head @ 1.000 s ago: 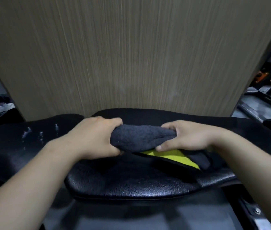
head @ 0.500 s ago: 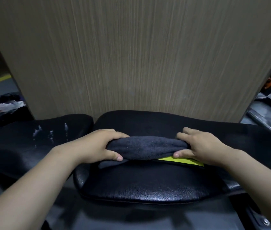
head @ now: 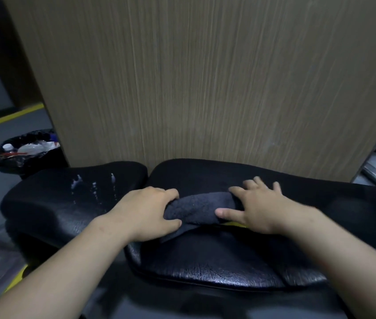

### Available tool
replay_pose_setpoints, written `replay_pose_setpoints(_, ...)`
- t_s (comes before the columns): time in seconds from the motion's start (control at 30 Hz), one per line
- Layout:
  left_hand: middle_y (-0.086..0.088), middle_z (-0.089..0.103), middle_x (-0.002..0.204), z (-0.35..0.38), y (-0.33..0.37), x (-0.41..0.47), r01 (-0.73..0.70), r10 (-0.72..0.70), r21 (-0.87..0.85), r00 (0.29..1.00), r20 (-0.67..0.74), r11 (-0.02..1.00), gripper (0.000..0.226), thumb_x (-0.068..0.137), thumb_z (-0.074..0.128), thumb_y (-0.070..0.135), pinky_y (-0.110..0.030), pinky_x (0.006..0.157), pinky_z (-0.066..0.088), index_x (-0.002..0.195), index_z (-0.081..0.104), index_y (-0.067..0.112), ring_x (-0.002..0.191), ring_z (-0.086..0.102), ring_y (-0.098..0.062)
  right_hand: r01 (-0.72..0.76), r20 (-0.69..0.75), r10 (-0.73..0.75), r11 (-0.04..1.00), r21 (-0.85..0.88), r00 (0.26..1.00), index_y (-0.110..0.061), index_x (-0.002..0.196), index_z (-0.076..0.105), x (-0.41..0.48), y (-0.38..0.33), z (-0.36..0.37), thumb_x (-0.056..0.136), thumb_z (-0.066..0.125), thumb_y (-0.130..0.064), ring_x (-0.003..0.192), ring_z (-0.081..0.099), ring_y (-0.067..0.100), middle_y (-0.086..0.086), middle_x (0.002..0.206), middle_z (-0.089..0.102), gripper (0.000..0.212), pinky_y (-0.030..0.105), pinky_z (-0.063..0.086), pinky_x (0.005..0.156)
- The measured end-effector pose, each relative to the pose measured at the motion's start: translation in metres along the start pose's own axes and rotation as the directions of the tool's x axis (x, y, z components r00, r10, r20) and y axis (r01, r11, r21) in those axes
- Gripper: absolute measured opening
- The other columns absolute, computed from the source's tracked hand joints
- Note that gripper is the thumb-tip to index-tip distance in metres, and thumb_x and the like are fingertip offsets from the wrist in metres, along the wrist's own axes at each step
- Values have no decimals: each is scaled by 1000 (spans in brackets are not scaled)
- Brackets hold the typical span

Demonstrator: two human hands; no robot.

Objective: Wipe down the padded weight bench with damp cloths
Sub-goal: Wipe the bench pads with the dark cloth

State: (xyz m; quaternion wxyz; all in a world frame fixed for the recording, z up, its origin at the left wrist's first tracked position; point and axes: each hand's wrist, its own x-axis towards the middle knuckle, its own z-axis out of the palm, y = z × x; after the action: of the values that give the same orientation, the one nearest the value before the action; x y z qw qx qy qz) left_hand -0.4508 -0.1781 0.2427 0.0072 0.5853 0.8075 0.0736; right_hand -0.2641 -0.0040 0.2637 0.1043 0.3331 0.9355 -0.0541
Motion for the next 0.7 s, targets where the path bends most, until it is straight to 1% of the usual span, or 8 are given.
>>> replay_pose_setpoints(0.1, 14, 62, 90, -1, -7, -2, 51, -51, 3, 998, -38, 999, 31, 79, 54, 60, -36, 74, 50, 97, 52, 35, 87, 58, -12, 197, -70, -188, 967, 162, 980, -34, 120, 59, 3, 30, -4, 80, 57, -70, 106, 58, 15, -8, 105, 58, 54, 32, 46, 94)
replay_pose_setpoints(0.2, 9, 61, 78, 3, 0, -1, 113, -112, 3, 987, -112, 994, 29, 78, 54, 57, -34, 64, 47, 85, 51, 29, 79, 59, -16, 66, -253, -40, 993, 96, 967, -26, 86, 65, 2, 32, 2, 79, 61, -65, 84, 61, 18, -7, 83, 62, 39, 32, 49, 72)
replay_pose_setpoints(0.27, 5, 60, 77, 3, 13, -1, 192, -192, -11, 969, -156, 981, 27, 80, 55, 52, -33, 60, 41, 81, 49, 25, 79, 61, -21, -103, -322, 154, 980, 169, 934, -18, 84, 61, 1, 14, 4, 79, 65, -58, 86, 63, 26, 2, 88, 65, 40, 31, 47, 67)
replay_pose_setpoints(0.4, -7, 66, 93, 7, 50, -4, 323, -346, -157, 926, -152, 933, 29, 85, 59, 44, -30, 64, 40, 84, 50, 17, 89, 64, -30, -133, -216, 275, 852, 507, 937, -10, 82, 61, -3, -27, 11, 84, 61, -34, 78, 63, 27, 8, 84, 65, 24, 28, 45, 62)
replay_pose_setpoints(0.5, -4, 68, 80, -1, 78, -12, 318, -346, -452, 938, 21, 834, 33, 87, 55, 42, -35, 61, 48, 74, 61, 12, 78, 67, -26, -115, -66, 274, 594, 796, 959, -10, 77, 65, -12, -45, 7, 84, 58, -32, 67, 65, 22, 5, 69, 64, 25, 41, 59, 71)
replay_pose_setpoints(0.57, -3, 70, 74, -8, 81, -16, 336, -314, -592, 938, 143, 732, 27, 81, 55, 34, -41, 64, 58, 74, 67, 11, 70, 69, -22, -131, 2, 253, 494, 859, 968, -9, 78, 67, -15, -46, 7, 83, 61, -32, 67, 64, 20, 2, 65, 61, 24, 45, 59, 78)
replay_pose_setpoints(0.63, -1, 70, 73, -9, 70, -16, 302, -255, -546, 953, 163, 781, 17, 74, 60, 29, -35, 60, 58, 73, 66, 14, 68, 69, -18, -102, -21, 202, 577, 811, 979, -15, 78, 70, -16, -41, 10, 82, 65, -36, 73, 66, 17, -1, 70, 67, 23, 42, 59, 79)
replay_pose_setpoints(0.7, 2, 69, 70, -6, 55, -16, 256, -223, -473, 967, 126, 843, 16, 70, 68, 32, -29, 55, 53, 71, 66, 16, 67, 68, -14, -89, -83, 169, 804, 588, 982, -21, 84, 69, -13, -32, 9, 79, 66, -51, 94, 64, 19, 0, 88, 67, 31, 37, 55, 86)
